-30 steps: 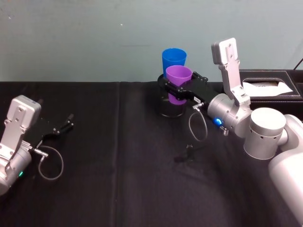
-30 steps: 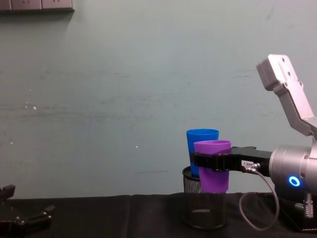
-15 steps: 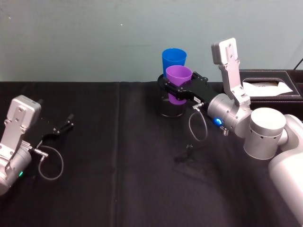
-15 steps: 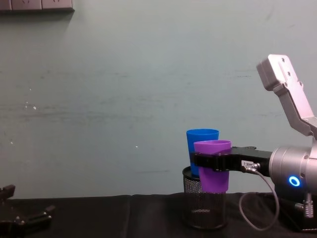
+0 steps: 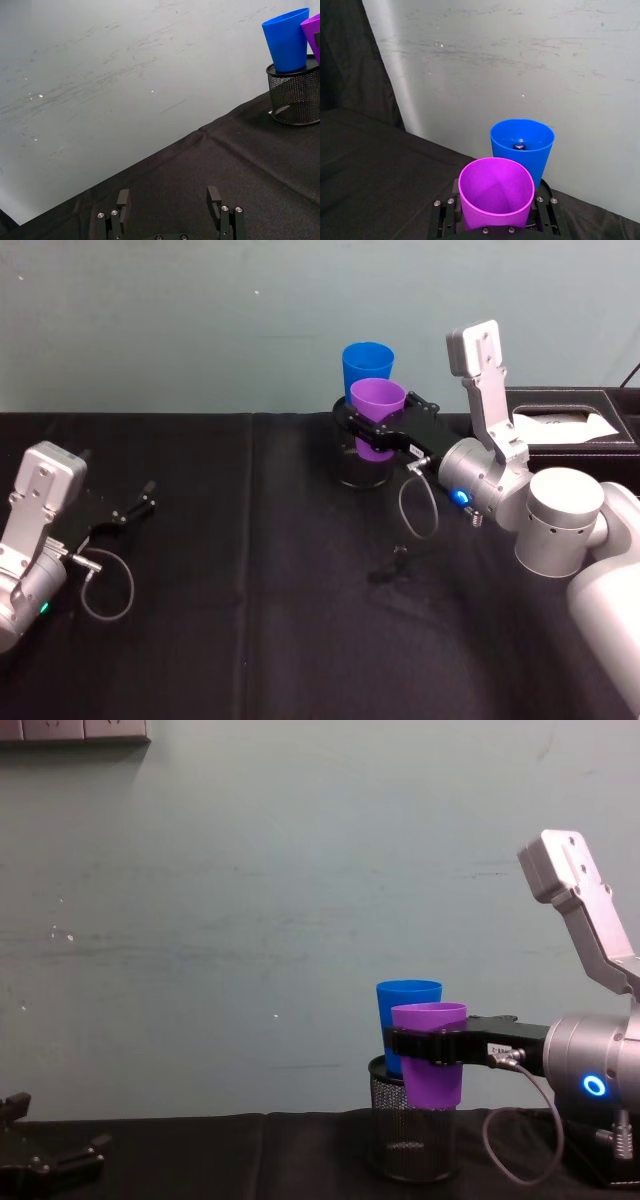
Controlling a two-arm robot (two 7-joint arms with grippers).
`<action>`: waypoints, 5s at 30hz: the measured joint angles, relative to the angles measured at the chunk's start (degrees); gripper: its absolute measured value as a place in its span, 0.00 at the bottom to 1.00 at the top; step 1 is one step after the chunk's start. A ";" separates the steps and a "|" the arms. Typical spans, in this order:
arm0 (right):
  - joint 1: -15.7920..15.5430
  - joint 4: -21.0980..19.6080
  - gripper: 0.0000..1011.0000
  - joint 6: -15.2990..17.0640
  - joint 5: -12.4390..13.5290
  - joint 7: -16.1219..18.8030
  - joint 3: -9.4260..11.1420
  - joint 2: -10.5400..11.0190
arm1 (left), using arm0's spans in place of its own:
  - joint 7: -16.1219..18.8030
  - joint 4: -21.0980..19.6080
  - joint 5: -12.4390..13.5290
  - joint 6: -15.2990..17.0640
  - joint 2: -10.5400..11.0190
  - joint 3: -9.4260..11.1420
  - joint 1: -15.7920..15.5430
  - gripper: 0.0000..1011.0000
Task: Pick up one cup with a gripper and tap it against the other cup.
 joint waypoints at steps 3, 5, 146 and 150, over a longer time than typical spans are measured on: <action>0.00 0.00 0.72 0.00 0.00 0.00 0.00 0.00 | 0.00 0.00 0.00 0.00 0.00 0.00 0.00 0.99; 0.00 0.00 0.72 0.00 0.00 0.00 0.00 0.00 | 0.00 0.00 0.00 0.00 0.00 0.00 0.00 0.99; 0.00 0.00 0.72 0.00 0.00 0.00 0.00 0.00 | 0.00 0.00 0.00 0.00 0.00 0.00 0.00 0.99; 0.00 0.00 0.72 0.00 0.00 0.00 0.00 0.00 | 0.00 0.00 0.00 0.00 0.00 0.00 0.00 0.99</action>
